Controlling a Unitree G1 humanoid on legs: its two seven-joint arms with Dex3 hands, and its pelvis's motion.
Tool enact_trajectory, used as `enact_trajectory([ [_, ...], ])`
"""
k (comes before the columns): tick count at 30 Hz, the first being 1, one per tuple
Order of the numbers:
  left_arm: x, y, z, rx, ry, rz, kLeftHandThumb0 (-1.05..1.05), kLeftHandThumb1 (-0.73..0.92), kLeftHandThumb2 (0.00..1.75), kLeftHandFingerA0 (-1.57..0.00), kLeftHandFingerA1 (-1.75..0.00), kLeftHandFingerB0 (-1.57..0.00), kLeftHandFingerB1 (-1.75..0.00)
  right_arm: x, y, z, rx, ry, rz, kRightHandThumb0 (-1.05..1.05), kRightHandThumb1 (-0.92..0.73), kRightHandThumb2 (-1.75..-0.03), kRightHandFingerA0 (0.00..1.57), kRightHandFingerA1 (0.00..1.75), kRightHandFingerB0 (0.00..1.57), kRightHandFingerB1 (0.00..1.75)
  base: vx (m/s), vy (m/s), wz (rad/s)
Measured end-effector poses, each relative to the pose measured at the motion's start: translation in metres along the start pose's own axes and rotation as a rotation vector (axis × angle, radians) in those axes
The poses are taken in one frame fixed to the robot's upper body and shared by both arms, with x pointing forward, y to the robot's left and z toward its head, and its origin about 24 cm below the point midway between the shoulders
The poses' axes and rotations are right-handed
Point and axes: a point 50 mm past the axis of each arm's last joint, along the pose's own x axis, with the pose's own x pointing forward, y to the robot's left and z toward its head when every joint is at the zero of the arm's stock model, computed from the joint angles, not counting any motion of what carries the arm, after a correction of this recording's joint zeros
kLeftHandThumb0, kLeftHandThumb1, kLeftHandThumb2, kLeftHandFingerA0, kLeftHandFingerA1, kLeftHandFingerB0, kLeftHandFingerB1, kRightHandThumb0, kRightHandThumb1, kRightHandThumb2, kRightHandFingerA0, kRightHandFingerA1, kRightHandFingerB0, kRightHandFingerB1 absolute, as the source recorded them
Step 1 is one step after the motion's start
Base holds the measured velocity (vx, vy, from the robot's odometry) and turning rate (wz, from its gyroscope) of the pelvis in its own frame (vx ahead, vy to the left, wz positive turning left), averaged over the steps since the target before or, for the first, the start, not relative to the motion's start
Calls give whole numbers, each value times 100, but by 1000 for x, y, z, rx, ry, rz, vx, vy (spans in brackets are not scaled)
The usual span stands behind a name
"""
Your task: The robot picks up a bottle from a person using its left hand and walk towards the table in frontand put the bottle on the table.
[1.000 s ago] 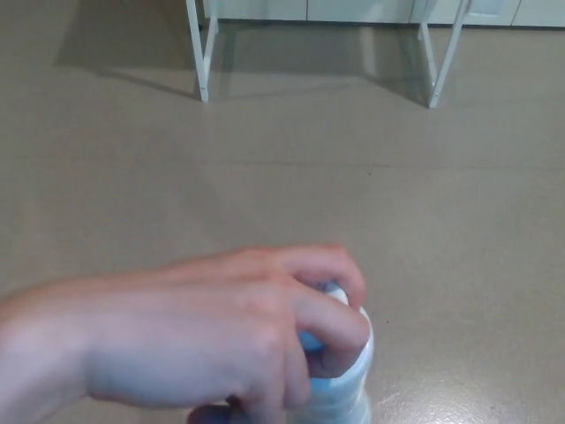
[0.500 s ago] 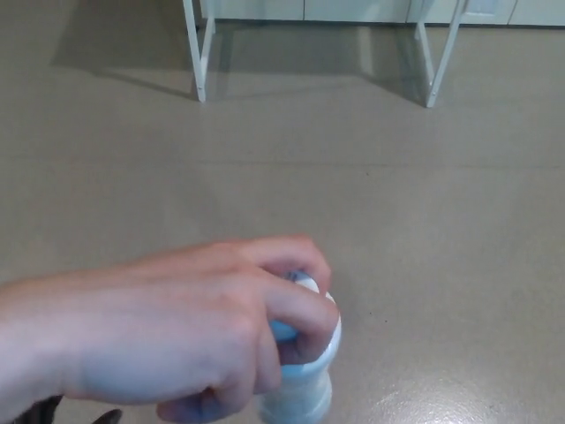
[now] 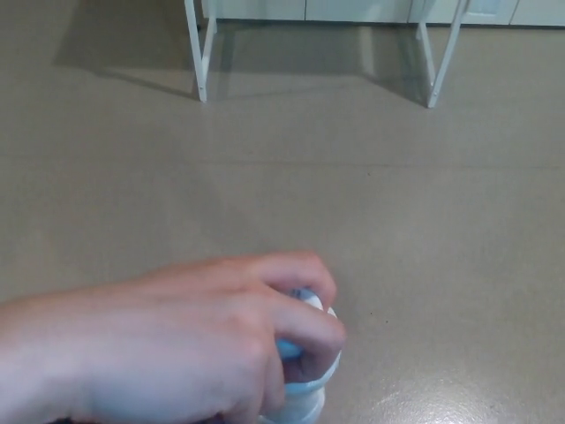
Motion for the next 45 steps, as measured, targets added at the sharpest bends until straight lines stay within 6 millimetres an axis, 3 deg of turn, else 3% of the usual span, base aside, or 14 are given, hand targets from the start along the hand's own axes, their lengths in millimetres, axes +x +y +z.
enact_trajectory([
  [10,10,-38,71,48,-221,-335,-50,29,76,0,-38,0,-28,0,3,-3,-141,19,16,-25,-62,-58,67,48,50,40,0,0,0],
  [12,10,-45,78,37,-237,-391,-62,39,53,-5,-31,-2,-25,-1,2,-3,-166,20,15,-24,-62,-58,66,48,50,40,0,0,0],
  [13,10,-47,81,35,-240,-410,-63,39,53,-6,-32,-2,-25,-1,2,-3,-173,20,14,-24,-62,-58,67,48,50,40,0,0,0],
  [14,10,-48,84,33,-241,-430,-52,31,77,-2,-37,-1,-23,0,1,-2,-181,18,12,-25,-62,-58,69,48,50,40,0,0,0],
  [16,11,-49,88,32,-238,-460,-65,40,53,-7,-33,-2,-25,0,0,-1,-192,16,7,-34,-53,-71,64,56,47,48,0,0,0],
  [19,14,-48,94,37,-241,-496,-54,35,77,-1,-43,-6,-20,2,-2,5,-212,2,-3,-26,-62,-58,66,47,50,40,0,0,0],
  [20,15,-48,96,40,-241,-503,-60,44,53,-15,-37,-4,-23,3,-3,7,-218,-3,-5,-26,-62,-58,68,48,51,40,0,0,0],
  [22,19,-47,99,42,-242,-510,-58,52,57,-33,-43,-11,-22,5,-3,14,-225,-21,-9,-25,-63,-58,69,48,51,40,0,0,0],
  [23,21,-49,102,37,-250,-501,-37,75,63,-93,-56,-25,-29,7,-2,19,-232,-33,-9,-26,-61,-58,66,45,53,40,0,0,0],
  [25,24,-52,103,28,-265,-472,-26,83,66,-108,-62,-40,-34,9,0,24,-246,-44,-10,-25,-61,-58,65,45,54,40,0,0,0],
  [27,29,-54,103,18,-278,-433,-7,73,84,-113,-99,-86,-65,11,1,30,-252,-56,-12,-25,-62,-58,65,45,52,40,0,0,0],
  [28,32,-56,103,4,-289,-397,-7,73,84,-113,-99,-86,-65,12,1,34,-253,-65,-15,-25,-62,-58,65,45,52,40,0,0,0],
  [30,36,-60,102,-28,-298,-352,-10,74,81,-105,-116,-76,-114,13,2,36,-256,-70,-15,-26,-62,-58,67,46,55,41,0,0,0],
  [45,25,-78,72,-88,-175,-129,-14,71,81,-110,-113,-82,-102,8,2,18,-318,-14,10,-29,-65,-58,71,47,61,42,0,0,0],
])
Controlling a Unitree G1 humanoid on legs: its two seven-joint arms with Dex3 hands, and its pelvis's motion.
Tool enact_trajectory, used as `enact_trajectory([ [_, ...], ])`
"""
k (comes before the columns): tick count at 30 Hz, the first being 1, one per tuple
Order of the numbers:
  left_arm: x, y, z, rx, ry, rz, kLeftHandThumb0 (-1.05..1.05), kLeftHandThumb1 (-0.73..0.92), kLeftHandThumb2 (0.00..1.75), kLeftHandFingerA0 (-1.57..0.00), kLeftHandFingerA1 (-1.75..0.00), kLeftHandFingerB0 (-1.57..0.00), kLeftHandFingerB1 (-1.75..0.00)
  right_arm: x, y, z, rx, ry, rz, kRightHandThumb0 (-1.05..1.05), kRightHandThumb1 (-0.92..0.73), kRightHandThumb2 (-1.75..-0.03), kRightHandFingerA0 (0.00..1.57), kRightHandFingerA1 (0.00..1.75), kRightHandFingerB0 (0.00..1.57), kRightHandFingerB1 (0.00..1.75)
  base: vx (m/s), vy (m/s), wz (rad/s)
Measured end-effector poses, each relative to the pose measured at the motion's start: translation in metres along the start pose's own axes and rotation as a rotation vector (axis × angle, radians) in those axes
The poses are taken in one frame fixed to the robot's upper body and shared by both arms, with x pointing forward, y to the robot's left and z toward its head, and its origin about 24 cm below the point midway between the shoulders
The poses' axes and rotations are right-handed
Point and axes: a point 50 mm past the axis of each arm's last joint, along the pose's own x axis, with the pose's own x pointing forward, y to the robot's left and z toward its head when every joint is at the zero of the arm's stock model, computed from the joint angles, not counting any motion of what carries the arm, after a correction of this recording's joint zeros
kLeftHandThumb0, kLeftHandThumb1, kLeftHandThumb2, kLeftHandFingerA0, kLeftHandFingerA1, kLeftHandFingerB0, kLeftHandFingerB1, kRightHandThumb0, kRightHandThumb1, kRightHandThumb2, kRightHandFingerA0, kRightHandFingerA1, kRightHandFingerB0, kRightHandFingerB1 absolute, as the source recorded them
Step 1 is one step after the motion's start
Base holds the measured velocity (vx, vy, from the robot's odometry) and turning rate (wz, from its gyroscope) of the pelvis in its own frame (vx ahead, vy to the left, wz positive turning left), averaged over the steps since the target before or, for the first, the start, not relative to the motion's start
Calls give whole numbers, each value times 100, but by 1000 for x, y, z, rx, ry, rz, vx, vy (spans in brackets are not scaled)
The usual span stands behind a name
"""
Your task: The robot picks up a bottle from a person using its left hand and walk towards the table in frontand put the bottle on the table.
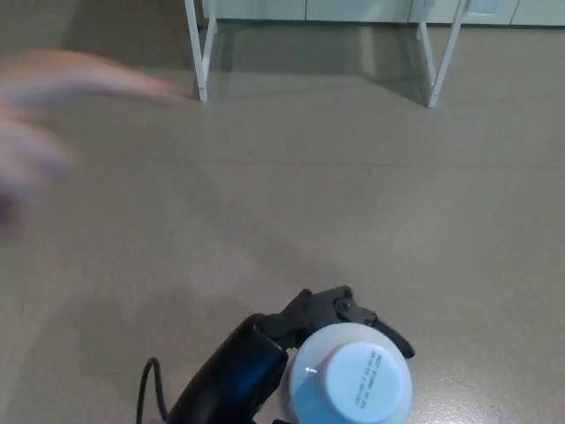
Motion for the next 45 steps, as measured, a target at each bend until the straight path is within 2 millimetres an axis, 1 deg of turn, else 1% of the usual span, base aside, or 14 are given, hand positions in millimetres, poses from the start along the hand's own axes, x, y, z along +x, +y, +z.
enact_trajectory([
  [4,-2,1,-2,15,11,20,-15,72,77,-110,-113,-81,-101,0,0,-1,-26,3,7,-29,-64,-59,74,48,59,42,297,57,12],
  [7,-2,0,-2,9,5,27,-16,74,76,-109,-115,-80,-101,0,-4,-1,-43,4,2,-28,-64,-58,71,48,60,43,272,49,13],
  [15,-2,0,-3,12,7,49,-15,73,79,-109,-115,-79,-105,1,-9,2,-45,1,-5,-29,-64,-58,70,48,59,42,114,220,-19],
  [19,-4,4,-5,22,19,77,-13,72,81,-107,-121,-79,-106,1,-6,3,-48,2,11,-30,-65,-58,69,47,58,42,236,250,-8],
  [21,-5,4,-6,23,23,80,-17,73,76,-100,-130,-79,-109,2,-6,4,-49,0,11,-28,-65,-58,69,47,58,42,198,62,3],
  [25,-5,4,-6,22,24,85,-17,71,82,-95,-137,-78,-113,3,-7,8,-51,-10,10,-31,-65,-58,71,47,59,41,213,-67,10],
  [27,-5,4,-6,23,24,87,-17,72,82,-95,-135,-78,-111,3,-7,8,-57,-8,12,-30,-64,-58,71,46,59,41,288,-173,12],
  [29,-4,4,-6,22,23,89,-17,71,80,-94,-132,-81,-104,3,-7,7,-63,-5,14,-30,-65,-58,70,46,58,41,180,-245,15],
  [32,-3,4,-7,17,23,90,-17,71,80,-93,-133,-81,-103,3,-5,7,-75,-1,24,-31,-65,-58,71,47,58,41,370,-334,8],
  [33,-2,4,-6,17,16,89,-17,71,80,-93,-133,-81,-103,3,-9,6,-81,5,15,-31,-65,-58,71,47,58,41,330,-373,39],
  [38,-1,4,-5,18,9,89,-17,71,81,-99,-136,-79,-108,4,-12,10,-101,-2,10,-30,-67,-59,68,45,57,40,309,-188,2],
  [43,-1,4,-4,19,7,88,-17,72,81,-99,-136,-79,-107,4,-10,9,-123,6,19,-30,-68,-59,68,46,57,41,342,-5,-21],
  [44,-1,4,-4,20,8,86,-18,74,80,-96,-139,-76,-113,4,-10,8,-125,9,20,-30,-67,-59,68,45,57,41,367,120,-13],
  [45,-1,4,-4,19,8,85,-17,73,81,-99,-137,-77,-113,3,-10,7,-127,14,21,-30,-67,-59,69,46,57,41,359,150,-28],
])
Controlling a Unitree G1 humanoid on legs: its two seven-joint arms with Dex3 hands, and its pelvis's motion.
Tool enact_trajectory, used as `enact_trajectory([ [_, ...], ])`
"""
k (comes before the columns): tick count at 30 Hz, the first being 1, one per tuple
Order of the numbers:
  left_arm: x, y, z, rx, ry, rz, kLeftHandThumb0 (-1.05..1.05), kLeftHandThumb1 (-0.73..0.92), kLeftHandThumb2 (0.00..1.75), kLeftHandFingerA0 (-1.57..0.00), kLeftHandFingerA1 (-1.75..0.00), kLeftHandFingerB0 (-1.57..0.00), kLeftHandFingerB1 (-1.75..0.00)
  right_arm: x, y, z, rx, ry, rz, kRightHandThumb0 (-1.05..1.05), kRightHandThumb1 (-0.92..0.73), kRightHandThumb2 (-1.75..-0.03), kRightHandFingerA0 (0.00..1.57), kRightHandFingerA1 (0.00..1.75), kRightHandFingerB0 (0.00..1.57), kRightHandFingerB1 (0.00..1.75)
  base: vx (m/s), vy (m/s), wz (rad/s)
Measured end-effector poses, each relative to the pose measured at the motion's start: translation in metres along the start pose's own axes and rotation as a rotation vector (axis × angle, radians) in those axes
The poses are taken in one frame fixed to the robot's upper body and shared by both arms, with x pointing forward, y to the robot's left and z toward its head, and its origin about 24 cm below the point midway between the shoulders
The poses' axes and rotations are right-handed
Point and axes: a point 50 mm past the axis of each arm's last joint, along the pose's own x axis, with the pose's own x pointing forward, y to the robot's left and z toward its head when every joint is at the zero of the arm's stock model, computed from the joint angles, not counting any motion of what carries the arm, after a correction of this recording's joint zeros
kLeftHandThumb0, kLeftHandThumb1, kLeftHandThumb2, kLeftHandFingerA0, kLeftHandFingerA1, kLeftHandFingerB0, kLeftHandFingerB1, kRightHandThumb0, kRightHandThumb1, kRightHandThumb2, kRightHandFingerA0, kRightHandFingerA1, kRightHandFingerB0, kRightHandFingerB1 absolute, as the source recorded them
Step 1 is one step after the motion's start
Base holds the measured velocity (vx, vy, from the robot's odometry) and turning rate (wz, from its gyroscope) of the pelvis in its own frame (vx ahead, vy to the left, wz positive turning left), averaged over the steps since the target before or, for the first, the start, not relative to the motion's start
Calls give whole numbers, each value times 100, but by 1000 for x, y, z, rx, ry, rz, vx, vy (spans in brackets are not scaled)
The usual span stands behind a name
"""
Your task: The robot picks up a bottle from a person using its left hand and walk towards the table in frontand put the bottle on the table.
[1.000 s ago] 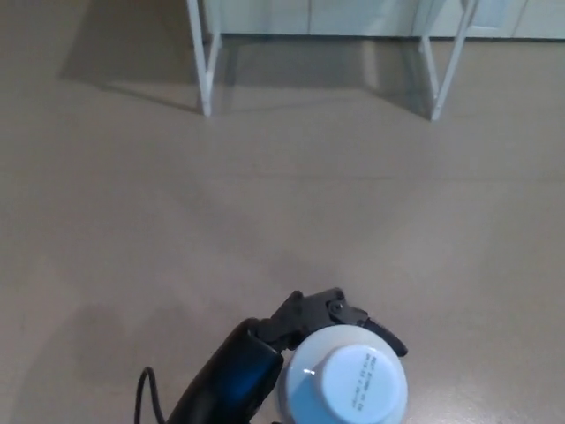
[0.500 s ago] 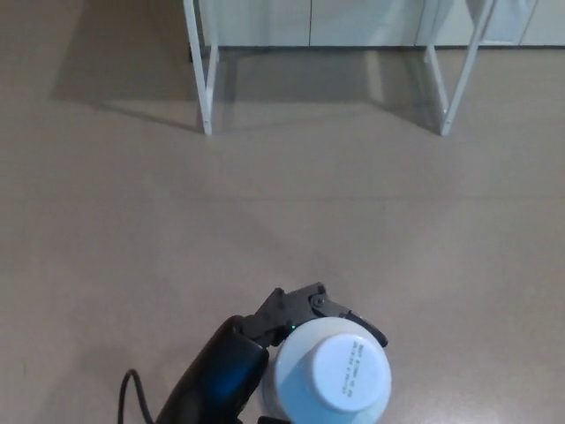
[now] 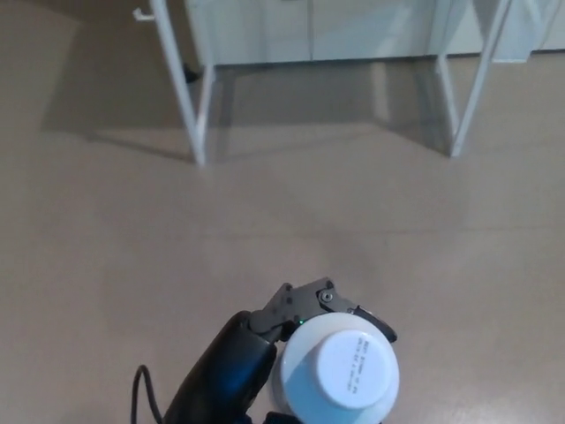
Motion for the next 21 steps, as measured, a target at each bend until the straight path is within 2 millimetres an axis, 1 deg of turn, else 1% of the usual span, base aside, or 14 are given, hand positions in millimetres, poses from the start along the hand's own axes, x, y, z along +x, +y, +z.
enact_trajectory([
  [2,0,0,1,2,-4,-2,-18,73,80,-100,-136,-77,-112,0,1,-1,-3,5,2,-30,-67,-59,68,45,57,41,548,150,-49],
  [3,1,1,1,6,-8,-2,-17,72,82,-101,-136,-78,-112,1,1,2,-3,-4,3,-29,-67,-59,66,45,55,40,516,112,-20],
  [4,1,3,2,12,-10,4,-16,71,83,-102,-136,-78,-112,2,-1,6,-2,-14,-2,-29,-67,-60,68,45,55,41,510,89,-24],
  [6,1,3,1,11,-8,2,-15,72,83,-100,-136,-77,-112,3,0,9,-1,-22,0,-29,-67,-60,67,45,55,40,514,83,1],
  [9,0,2,1,8,-3,1,-15,70,84,-99,-135,-79,-110,2,2,6,-2,-10,7,-30,-66,-59,66,45,55,40,340,13,6],
  [11,0,2,0,9,-1,0,-15,70,85,-93,-137,-78,-110,2,2,5,-3,-7,8,-30,-66,-59,66,45,55,40,352,-81,9],
  [15,-1,1,0,5,2,-3,-14,69,84,-97,-132,-80,-107,1,2,4,-5,-2,11,-32,-67,-60,65,44,53,39,381,-173,14],
  [16,-1,1,-1,3,4,-3,-14,69,84,-97,-132,-80,-107,2,2,4,-6,0,10,-32,-67,-60,65,44,53,39,482,-308,-98],
  [17,0,1,-1,3,3,-2,-14,69,84,-97,-132,-80,-107,2,5,7,-8,-8,21,-31,-69,-60,66,44,54,40,449,-45,91],
  [19,1,1,0,2,-3,-4,-14,69,85,-97,-132,-79,-109,2,-2,6,-18,-3,8,-31,-69,-61,65,44,55,40,483,-68,34],
  [21,0,0,0,1,0,-5,-13,70,85,-96,-132,-78,-108,3,-3,7,-23,-6,6,-31,-68,-59,67,45,54,39,411,-142,9],
])
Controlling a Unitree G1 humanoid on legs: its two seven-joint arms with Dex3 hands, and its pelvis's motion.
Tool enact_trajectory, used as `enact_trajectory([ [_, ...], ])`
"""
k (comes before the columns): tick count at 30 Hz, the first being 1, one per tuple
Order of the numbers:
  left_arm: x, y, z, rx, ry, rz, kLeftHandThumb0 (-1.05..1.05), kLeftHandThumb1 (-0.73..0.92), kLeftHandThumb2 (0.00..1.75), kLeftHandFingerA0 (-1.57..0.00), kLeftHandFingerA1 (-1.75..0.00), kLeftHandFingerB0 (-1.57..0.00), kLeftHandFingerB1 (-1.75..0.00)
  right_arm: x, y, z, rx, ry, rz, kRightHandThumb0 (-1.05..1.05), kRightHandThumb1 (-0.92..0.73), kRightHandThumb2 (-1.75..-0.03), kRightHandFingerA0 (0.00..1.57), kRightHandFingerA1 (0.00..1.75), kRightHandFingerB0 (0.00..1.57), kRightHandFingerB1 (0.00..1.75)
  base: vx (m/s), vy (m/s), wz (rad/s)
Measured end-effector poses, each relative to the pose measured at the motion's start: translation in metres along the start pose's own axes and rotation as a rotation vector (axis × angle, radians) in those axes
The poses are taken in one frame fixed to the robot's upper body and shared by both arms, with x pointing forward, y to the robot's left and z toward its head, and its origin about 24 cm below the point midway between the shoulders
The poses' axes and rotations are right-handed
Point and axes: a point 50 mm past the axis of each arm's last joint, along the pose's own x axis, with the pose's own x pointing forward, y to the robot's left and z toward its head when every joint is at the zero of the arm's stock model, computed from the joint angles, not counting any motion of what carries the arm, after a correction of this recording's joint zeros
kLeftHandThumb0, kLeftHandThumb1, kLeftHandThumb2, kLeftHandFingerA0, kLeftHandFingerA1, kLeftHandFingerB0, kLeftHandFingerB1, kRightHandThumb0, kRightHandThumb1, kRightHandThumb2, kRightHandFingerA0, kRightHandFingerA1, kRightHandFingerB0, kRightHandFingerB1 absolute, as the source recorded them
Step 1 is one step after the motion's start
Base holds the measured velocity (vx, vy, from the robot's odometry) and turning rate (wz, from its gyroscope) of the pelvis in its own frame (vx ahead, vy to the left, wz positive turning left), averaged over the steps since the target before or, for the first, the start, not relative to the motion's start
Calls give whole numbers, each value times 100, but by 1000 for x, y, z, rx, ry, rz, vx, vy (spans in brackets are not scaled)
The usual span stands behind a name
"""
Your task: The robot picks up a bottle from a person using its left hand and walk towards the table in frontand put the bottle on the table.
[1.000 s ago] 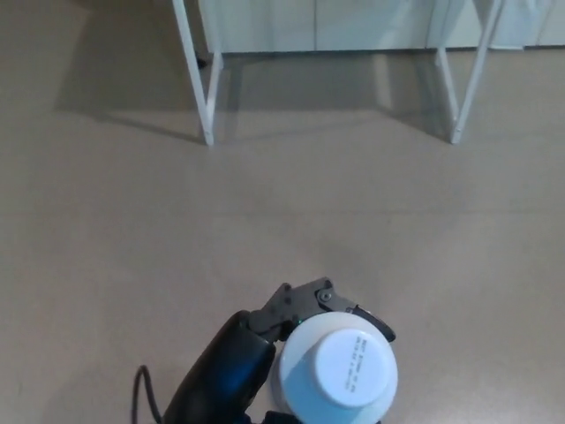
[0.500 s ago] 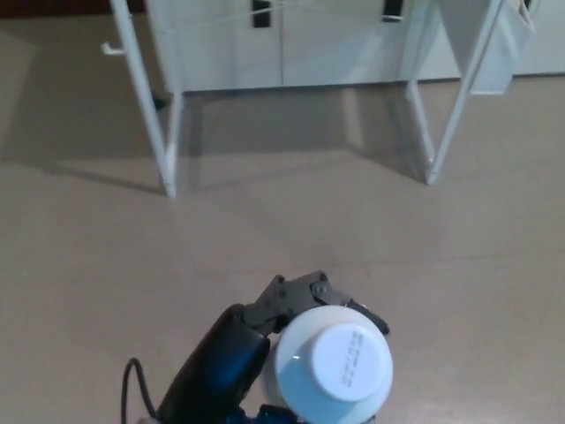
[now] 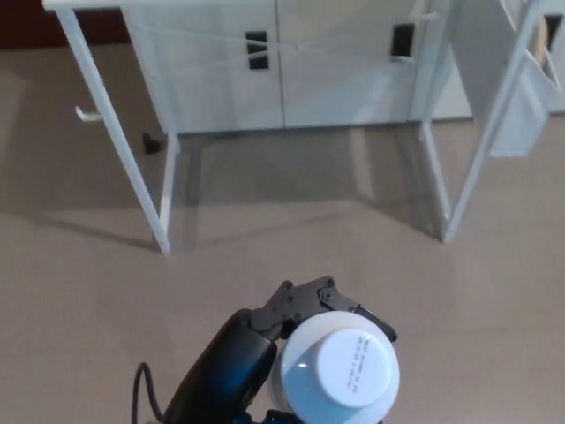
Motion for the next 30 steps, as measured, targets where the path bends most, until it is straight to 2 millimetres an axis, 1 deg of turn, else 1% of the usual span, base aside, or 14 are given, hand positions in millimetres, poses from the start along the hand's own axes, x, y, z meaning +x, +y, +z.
enact_trajectory([
  [4,-2,-1,-1,-3,8,-3,-13,70,84,-95,-131,-79,-108,0,1,-1,-5,1,4,-31,-68,-60,68,46,54,40,366,-85,-7],
  [7,-3,-3,-3,-6,18,-6,-15,71,83,-96,-133,-78,-111,-2,4,-6,-8,16,12,-30,-70,-61,65,45,56,40,407,9,-36],
  [11,-6,-5,-4,-14,27,-12,-14,72,82,-96,-134,-77,-112,-5,9,-16,-18,43,25,-30,-71,-60,67,45,56,40,504,129,-24],
  [14,-7,-3,-6,-6,31,-7,-14,70,83,-95,-133,-78,-111,-3,9,-9,-22,18,21,-31,-69,-60,68,46,56,41,512,223,-79],
  [16,-8,-4,-7,-6,33,-9,-16,70,83,-97,-133,-78,-111,-3,11,-9,-22,14,26,-31,-69,-60,67,46,55,41,489,218,-28],
  [18,-8,-4,-7,-7,34,-10,-17,70,84,-97,-135,-78,-112,-5,13,-14,-23,27,32,-31,-70,-60,67,46,55,41,443,109,4],
  [21,-8,-5,-7,-6,34,-13,-16,70,83,-97,-133,-78,-111,-7,14,-18,-24,38,35,-32,-69,-60,66,45,55,40,376,-112,12],
  [24,-8,-6,-7,-7,30,-14,-15,70,83,-98,-133,-78,-110,-8,15,-21,-26,47,37,-32,-69,-60,66,45,54,40,463,-189,64],
  [25,-9,-6,-7,-9,33,-14,-14,69,84,-98,-133,-79,-110,-7,16,-20,-26,48,39,-32,-69,-60,66,45,54,40,579,-108,-35],
  [26,-9,-6,-8,-11,34,-12,-15,70,84,-98,-133,-78,-111,-6,16,-17,-27,37,39,-32,-69,-60,67,46,54,40,555,-35,68],
  [28,-8,-7,-7,-11,28,-13,-16,69,84,-98,-133,-79,-111,-5,9,-13,-31,25,21,-32,-69,-60,67,46,54,40,487,-109,43],
  [30,-8,-7,-7,-10,23,-12,-17,69,84,-98,-133,-79,-111,-4,7,-10,-32,14,15,-32,-69,-60,67,46,54,40,280,-199,26],
])
